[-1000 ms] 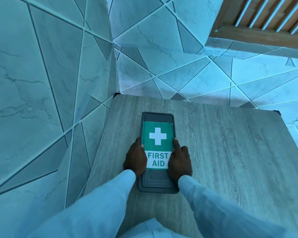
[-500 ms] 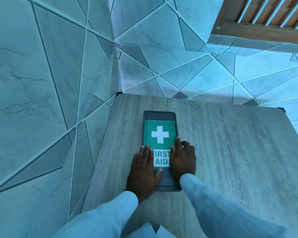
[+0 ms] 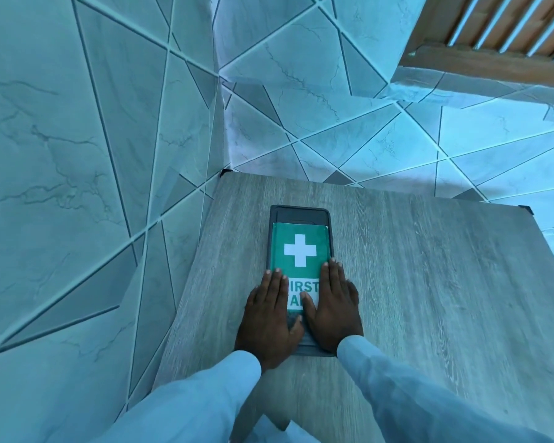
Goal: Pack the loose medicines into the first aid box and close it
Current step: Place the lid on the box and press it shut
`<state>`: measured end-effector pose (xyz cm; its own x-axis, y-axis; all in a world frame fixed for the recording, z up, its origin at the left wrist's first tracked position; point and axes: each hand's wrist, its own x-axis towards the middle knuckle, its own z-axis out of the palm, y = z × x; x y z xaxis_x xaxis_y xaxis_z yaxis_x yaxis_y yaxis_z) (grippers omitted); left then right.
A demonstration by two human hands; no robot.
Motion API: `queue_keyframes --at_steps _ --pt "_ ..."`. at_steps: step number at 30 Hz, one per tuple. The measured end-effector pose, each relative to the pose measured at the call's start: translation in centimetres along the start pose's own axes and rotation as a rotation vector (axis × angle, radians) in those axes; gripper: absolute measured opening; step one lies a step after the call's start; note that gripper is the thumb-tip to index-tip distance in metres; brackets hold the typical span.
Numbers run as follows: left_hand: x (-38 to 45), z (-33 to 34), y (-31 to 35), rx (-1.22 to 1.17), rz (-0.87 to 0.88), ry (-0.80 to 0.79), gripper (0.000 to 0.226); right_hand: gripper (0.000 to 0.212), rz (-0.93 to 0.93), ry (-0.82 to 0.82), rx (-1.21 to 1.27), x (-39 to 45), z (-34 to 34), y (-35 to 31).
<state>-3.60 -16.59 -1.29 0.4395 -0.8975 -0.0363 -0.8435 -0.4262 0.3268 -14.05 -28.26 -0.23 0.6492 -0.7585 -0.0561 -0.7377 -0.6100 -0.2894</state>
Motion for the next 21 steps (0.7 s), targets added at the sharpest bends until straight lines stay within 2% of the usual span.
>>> queue_keyframes --at_steps 4,9,15,21 --pt "0.2 -0.4 -0.1 -0.035 -0.024 -0.025 0.084 0.083 0.012 -0.054 0.021 0.3 0.0 0.1" --pt "1.1 -1.9 -0.5 0.011 0.0 -0.013 0.075 0.078 0.011 -0.083 0.013 0.0 -0.2 0.0" --pt "7.2 -2.8 -2.1 0.021 -0.103 -0.069 0.076 0.074 -0.002 -0.117 -0.01 3.6 -1.5 -0.2" --pt "13.1 -4.4 -3.1 0.091 -0.095 -0.081 0.076 0.074 -0.007 -0.113 -0.022 9.7 -2.5 -0.4"
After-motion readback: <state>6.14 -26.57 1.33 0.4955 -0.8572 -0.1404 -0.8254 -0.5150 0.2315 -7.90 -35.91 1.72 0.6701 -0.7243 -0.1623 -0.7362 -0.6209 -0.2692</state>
